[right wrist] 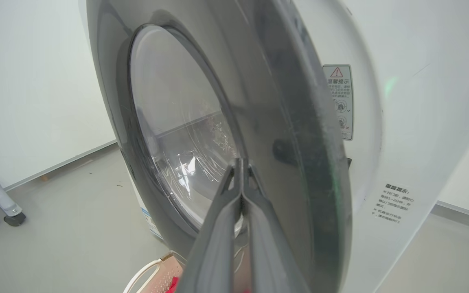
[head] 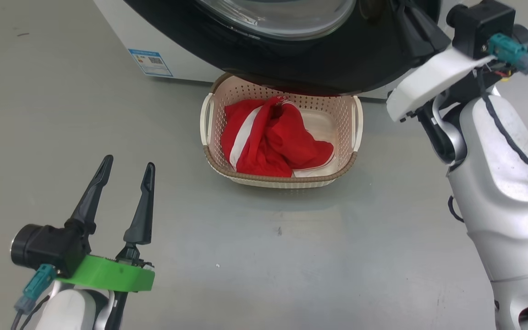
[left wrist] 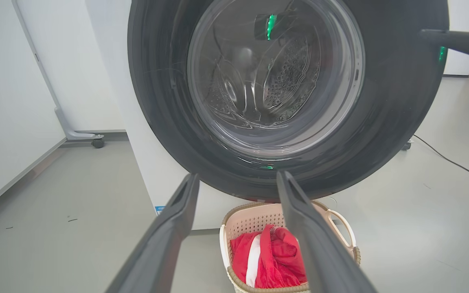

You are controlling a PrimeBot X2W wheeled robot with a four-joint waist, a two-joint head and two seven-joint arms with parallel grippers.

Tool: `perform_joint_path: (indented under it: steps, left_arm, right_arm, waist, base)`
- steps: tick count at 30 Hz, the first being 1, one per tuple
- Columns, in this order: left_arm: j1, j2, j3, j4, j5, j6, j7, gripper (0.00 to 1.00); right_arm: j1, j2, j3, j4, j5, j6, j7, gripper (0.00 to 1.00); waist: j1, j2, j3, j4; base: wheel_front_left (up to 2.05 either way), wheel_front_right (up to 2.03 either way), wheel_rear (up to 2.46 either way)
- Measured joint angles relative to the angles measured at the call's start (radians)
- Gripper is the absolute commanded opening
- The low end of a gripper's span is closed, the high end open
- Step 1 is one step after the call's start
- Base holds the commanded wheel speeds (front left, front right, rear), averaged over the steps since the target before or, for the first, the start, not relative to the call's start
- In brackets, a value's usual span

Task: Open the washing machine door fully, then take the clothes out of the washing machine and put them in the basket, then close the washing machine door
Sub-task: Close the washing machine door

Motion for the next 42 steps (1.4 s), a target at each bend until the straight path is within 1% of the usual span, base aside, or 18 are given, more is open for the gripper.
perform_joint_path:
  steps: [2, 12, 17, 25, 30, 42]
  left_arm:
    - [-0.01, -0.001, 0.0, 0.004, 0.0, -0.002, 0.0, 1.0]
    - [-0.037, -0.019, -0.001, 0.025, 0.0, -0.003, -0.001, 1.0]
    - [-0.045, -0.021, -0.004, 0.024, 0.0, -0.011, -0.001, 1.0]
    - [-0.08, -0.032, -0.022, 0.033, 0.0, -0.016, -0.004, 1.0]
    - [-0.095, -0.042, -0.018, 0.035, 0.0, -0.019, -0.004, 1.0]
    - [-0.105, -0.056, -0.008, 0.04, 0.0, -0.021, -0.004, 1.0]
  right_arm:
    - [-0.022, 0.0, 0.0, 0.02, 0.006, 0.006, 0.0, 0.0]
    - [-0.107, 0.0, -0.012, 0.097, 0.033, 0.01, -0.001, 0.0]
    - [-0.161, -0.008, -0.03, 0.13, 0.035, 0.015, -0.001, 0.0]
    - [-0.27, -0.059, -0.061, 0.195, 0.033, 0.015, -0.001, 0.0]
    - [-0.308, -0.07, -0.066, 0.231, 0.025, 0.014, -0.012, 0.0]
    - [-0.361, -0.075, -0.098, 0.296, 0.014, -0.031, -0.073, 0.0]
  waist:
    - [0.0, 0.0001, 0.01, 0.004]
    - [0.0, 0.0, 0.041, 0.023]
    - [0.0, 0.0001, 0.058, 0.031]
    - [0.0, 0.0001, 0.095, 0.056]
    - [0.0001, 0.0001, 0.109, 0.075]
    - [0.0, 0.0001, 0.121, 0.089]
  base:
    - [0.0, 0.0, 0.0]
    - [0.0, 0.0, 0.0]
    - [0.0, 0.0, 0.0]
    - [0.0, 0.0, 0.0]
    - [0.0, 0.0, 0.0]
    - [0.0, 0.0, 0.0]
